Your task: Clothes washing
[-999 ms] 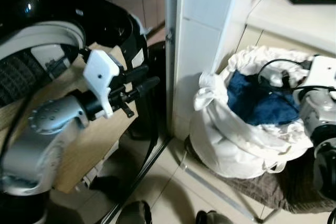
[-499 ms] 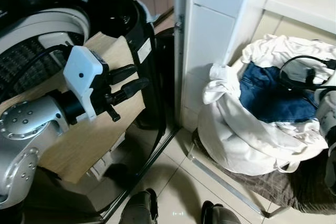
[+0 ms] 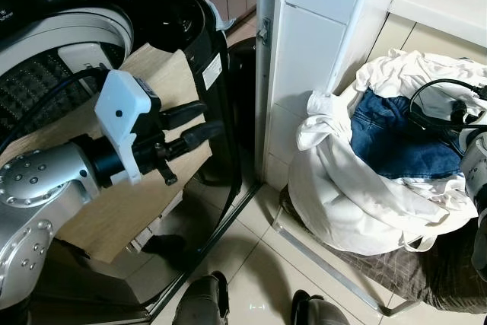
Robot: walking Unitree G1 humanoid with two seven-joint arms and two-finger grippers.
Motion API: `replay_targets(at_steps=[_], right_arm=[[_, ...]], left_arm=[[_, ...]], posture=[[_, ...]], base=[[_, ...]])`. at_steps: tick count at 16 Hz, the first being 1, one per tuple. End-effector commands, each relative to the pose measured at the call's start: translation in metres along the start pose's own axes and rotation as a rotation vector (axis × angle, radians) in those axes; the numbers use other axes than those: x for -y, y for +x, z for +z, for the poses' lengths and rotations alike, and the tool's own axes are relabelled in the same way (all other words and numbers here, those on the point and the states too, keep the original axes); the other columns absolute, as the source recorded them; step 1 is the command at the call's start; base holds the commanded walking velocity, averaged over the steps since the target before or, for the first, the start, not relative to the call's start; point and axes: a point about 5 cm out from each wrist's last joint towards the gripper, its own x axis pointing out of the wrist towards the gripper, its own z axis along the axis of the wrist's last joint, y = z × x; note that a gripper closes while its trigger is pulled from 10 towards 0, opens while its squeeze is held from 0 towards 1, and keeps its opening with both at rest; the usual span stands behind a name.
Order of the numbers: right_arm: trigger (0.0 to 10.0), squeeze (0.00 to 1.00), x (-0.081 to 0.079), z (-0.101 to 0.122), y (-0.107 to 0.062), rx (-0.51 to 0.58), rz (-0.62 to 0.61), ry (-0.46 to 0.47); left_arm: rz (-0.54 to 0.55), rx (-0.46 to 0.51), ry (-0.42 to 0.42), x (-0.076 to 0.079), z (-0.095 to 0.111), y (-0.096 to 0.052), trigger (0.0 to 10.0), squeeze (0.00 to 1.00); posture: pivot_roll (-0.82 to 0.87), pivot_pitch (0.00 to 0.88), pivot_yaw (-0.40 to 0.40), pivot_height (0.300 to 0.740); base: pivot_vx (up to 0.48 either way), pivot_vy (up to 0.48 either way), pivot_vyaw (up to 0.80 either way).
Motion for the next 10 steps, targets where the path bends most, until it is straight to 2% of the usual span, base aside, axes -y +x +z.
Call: replay_targets(at_steps=[1, 4, 6, 10], right_arm=[[0.0, 0.00, 0.000, 0.005, 0.001, 0.004, -0.001, 0.000], [0.0, 0.00, 0.001, 0.006, 0.001, 0.007, 0.001, -0.002], [0.0, 0.00, 0.002, 0.009, 0.002, 0.010, 0.000, 0.005], [0.0, 0.00, 0.004, 0.009, 0.002, 0.008, -0.006, 0.023]], left_arm=[[-0.032, -0.002, -0.011, 0.006, 0.001, 0.000, 10.0, 0.00], [-0.064, 0.021, -0.039, 0.010, 0.002, 0.001, 10.0, 0.00], [-0.263, 0.030, -0.126, 0.034, 0.003, -0.001, 10.0, 0.00], [-0.240, 0.013, -0.127, 0.033, -0.001, 0.002, 10.0, 0.00]], posture=[[0.32, 0.208, 0.065, 0.740], [0.31, 0.204, 0.062, 0.740], [0.30, 0.201, 0.056, 0.740], [0.29, 0.203, 0.052, 0.740]], base=[[0.000, 0.000, 0.00], [0.000, 0.000, 0.00], [0.000, 0.000, 0.00], [0.000, 0.000, 0.00]])
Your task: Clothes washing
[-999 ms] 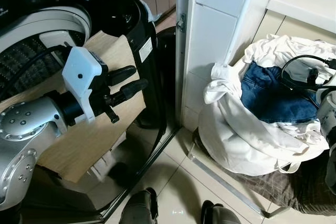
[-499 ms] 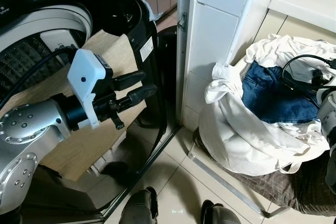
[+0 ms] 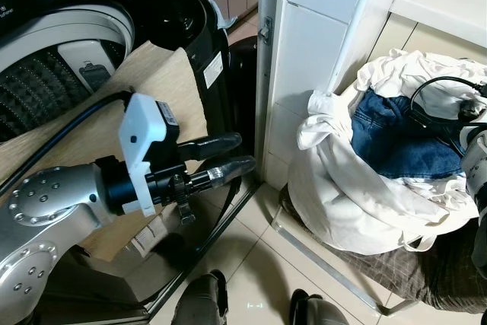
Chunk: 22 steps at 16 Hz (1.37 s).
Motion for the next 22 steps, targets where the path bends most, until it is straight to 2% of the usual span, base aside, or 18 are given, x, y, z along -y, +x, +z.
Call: replay_targets(at_steps=[1, 8, 12, 13, 15, 16, 17, 18, 19, 21, 22], right_arm=[[0.0, 0.00, 0.004, 0.005, 0.001, 0.000, -0.012, 0.010], [0.0, 0.00, 0.007, 0.009, 0.002, 0.018, -0.018, 0.033], [0.0, 0.00, 0.002, 0.015, 0.002, 0.052, 0.004, 0.056], [0.0, 0.00, -0.008, 0.027, 0.002, 0.110, 0.054, 0.062], [0.0, 0.00, -0.021, 0.039, 0.001, 0.167, 0.130, 0.074], [0.0, 0.00, -0.037, 0.052, -0.003, 0.222, 0.256, 0.059], [0.0, 0.00, -0.045, 0.058, -0.008, 0.253, 0.342, 0.019], [0.0, 0.00, -0.053, 0.062, -0.016, 0.270, 0.429, -0.008], [0.0, 0.00, -0.061, 0.067, -0.036, 0.277, 0.590, -0.051], [0.0, 0.00, -0.064, 0.071, -0.057, 0.265, 0.724, -0.072], [0.0, 0.00, -0.064, 0.074, -0.073, 0.246, 0.825, -0.067]], left_arm=[[-0.007, -0.021, -0.008, 0.001, -0.001, 0.000, 10.0, 0.00], [-0.004, 0.007, -0.028, -0.004, -0.007, 0.011, 10.0, 0.00], [0.087, 0.026, -0.031, -0.017, -0.015, 0.021, 10.0, 0.00], [0.171, 0.045, -0.020, -0.028, -0.019, 0.027, 10.0, 0.00], [0.233, 0.067, -0.006, -0.038, -0.021, 0.034, 10.0, 0.00], [0.269, 0.081, 0.008, -0.043, -0.023, 0.040, 10.0, 0.00], [0.279, 0.087, 0.012, -0.045, -0.023, 0.043, 10.0, 0.00], [0.285, 0.090, 0.018, -0.046, -0.023, 0.046, 10.0, 0.00], [0.294, 0.097, 0.022, -0.048, -0.022, 0.050, 10.0, 0.00], [0.312, 0.110, 0.017, -0.051, -0.021, 0.054, 10.0, 0.00], [0.332, 0.126, 0.021, -0.053, -0.019, 0.057, 10.0, 0.00]], posture=[[0.29, 0.198, 0.051, 0.740], [0.21, 0.173, 0.055, 0.740], [0.13, 0.149, 0.048, 0.740], [0.06, 0.133, 0.029, 0.740], [0.03, 0.126, 0.019, 0.740], [-0.01, 0.117, 0.004, 0.740], [-0.04, 0.111, 0.000, 0.740], [-0.05, 0.108, -0.001, 0.740], [-0.07, 0.105, -0.002, 0.740], [-0.08, 0.102, 0.004, 0.740], [-0.09, 0.104, 0.009, 0.740]], base=[[0.000, 0.000, 0.00], [0.000, 0.000, 0.00], [0.000, 0.000, 0.00], [0.000, 0.000, 0.00], [0.000, 0.000, 0.00], [0.000, 0.000, 0.00], [0.000, 0.000, 0.00], [0.000, 0.000, 0.00], [0.000, 0.000, 0.00], [0.000, 0.000, 0.00], [0.000, 0.000, 0.00]])
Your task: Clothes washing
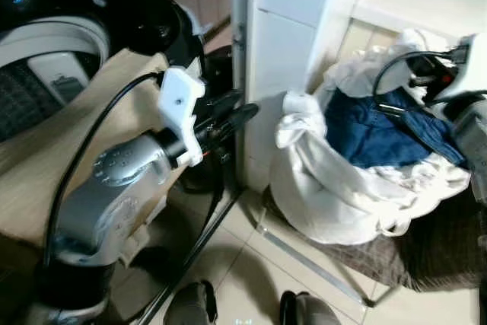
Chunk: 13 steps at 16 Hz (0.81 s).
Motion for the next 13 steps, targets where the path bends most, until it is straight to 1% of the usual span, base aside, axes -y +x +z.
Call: replay_targets(at_steps=[1, 3, 4, 5, 6, 7, 9, 10, 11, 12, 13], right_arm=[[0.0, 0.00, -0.024, 0.020, -0.007, 0.031, 0.167, 0.043], [0.0, 0.00, -0.044, 0.030, -0.016, 0.049, 0.298, 0.099], [0.0, 0.00, -0.067, 0.042, -0.024, 0.098, 0.421, 0.176], [0.0, 0.00, -0.080, 0.051, -0.029, 0.145, 0.502, 0.260], [0.0, 0.00, -0.088, 0.057, -0.031, 0.172, 0.558, 0.323], [0.0, 0.00, -0.092, 0.060, -0.032, 0.185, 0.588, 0.349], [0.0, 0.00, -0.110, 0.073, -0.038, 0.246, 0.727, 0.472], [0.0, 0.00, -0.113, 0.077, -0.041, 0.266, 0.755, 0.510], [0.0, 0.00, -0.116, 0.084, -0.045, 0.293, 0.792, 0.565], [0.0, 0.00, -0.116, 0.086, -0.047, 0.299, 0.807, 0.601], [0.0, 0.00, -0.117, 0.085, -0.049, 0.286, 0.820, 0.621]], left_arm=[[0.023, 0.029, 0.021, -0.003, 0.006, 0.005, 10.0, 0.00], [0.030, 0.056, 0.019, -0.003, 0.010, 0.010, 10.0, 0.00], [0.024, 0.094, -0.016, -0.002, 0.015, 0.015, 10.0, 0.29], [0.000, 0.139, -0.058, 0.000, 0.021, 0.018, 10.0, 1.00], [-0.020, 0.173, -0.053, 0.002, 0.026, 0.021, 10.0, 1.00], [-0.028, 0.193, -0.056, 0.004, 0.029, 0.022, 10.0, 1.00], [-0.075, 0.267, -0.080, 0.011, 0.038, 0.026, 10.0, 1.00], [-0.080, 0.275, -0.076, 0.012, 0.039, 0.027, 10.0, 1.00], [-0.091, 0.290, -0.090, 0.015, 0.039, 0.028, 10.0, 1.00], [-0.097, 0.310, -0.108, 0.017, 0.041, 0.028, 10.0, 0.78], [-0.093, 0.334, -0.120, 0.018, 0.042, 0.028, 10.0, 0.00]], posture=[[-0.09, 0.106, 0.013, 0.740], [-0.10, 0.108, 0.010, 0.740], [-0.10, 0.111, 0.008, 0.740], [-0.10, 0.113, 0.004, 0.740], [-0.10, 0.113, 0.004, 0.740], [-0.10, 0.113, -0.003, 0.740], [-0.10, 0.113, -0.011, 0.740], [-0.10, 0.112, -0.015, 0.740], [-0.10, 0.112, -0.015, 0.740], [-0.10, 0.109, -0.023, 0.740], [-0.10, 0.109, -0.023, 0.740]], base=[[0.000, 0.000, 0.00], [0.000, 0.000, 0.00], [0.000, 0.000, 0.00], [0.000, 0.000, 0.00], [0.000, 0.000, 0.00], [0.000, 0.000, 0.00], [0.000, 0.000, 0.00], [0.000, 0.000, 0.00], [0.000, 0.000, 0.00], [0.000, 0.000, 0.00], [0.000, 0.000, 0.00]])
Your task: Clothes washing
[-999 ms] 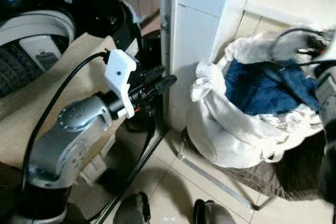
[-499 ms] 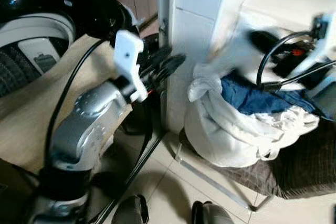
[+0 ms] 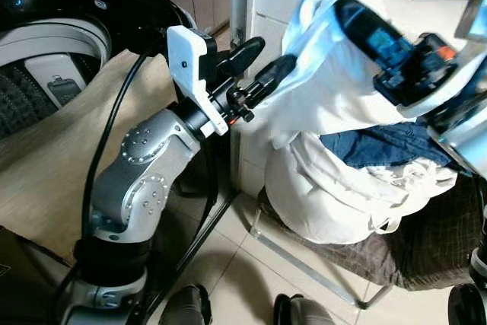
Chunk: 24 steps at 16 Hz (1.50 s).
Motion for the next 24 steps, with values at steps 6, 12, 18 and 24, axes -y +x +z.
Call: replay_targets(at_steps=[6, 12, 18, 24], right_arm=[[0.0, 0.00, -0.013, -0.005, -0.002, -0.023, 0.035, 0.049], [0.0, 0.00, -0.015, -0.007, -0.003, -0.029, 0.029, 0.057], [0.0, 0.00, -0.015, -0.008, -0.002, -0.041, 0.020, 0.056], [0.0, 0.00, -0.014, -0.008, -0.002, -0.044, 0.019, 0.053]], left_arm=[[-0.132, -0.037, -0.022, 0.021, -0.010, 0.001, 7.9, 0.00], [-0.106, -0.045, -0.028, 0.018, -0.014, 0.002, 0.0, 0.00], [-0.104, -0.040, -0.032, 0.017, -0.015, 0.000, 0.0, 0.00], [-0.085, -0.042, -0.016, 0.013, -0.015, -0.001, 0.0, 0.00]], posture=[[-0.10, 0.092, -0.030, 0.740], [-0.10, 0.082, -0.028, 0.740], [-0.10, 0.083, -0.031, 0.740], [-0.10, 0.087, -0.031, 0.740]], base=[[0.000, 0.000, 0.00], [0.000, 0.000, 0.00], [0.000, 0.000, 0.00], [0.000, 0.000, 0.00]])
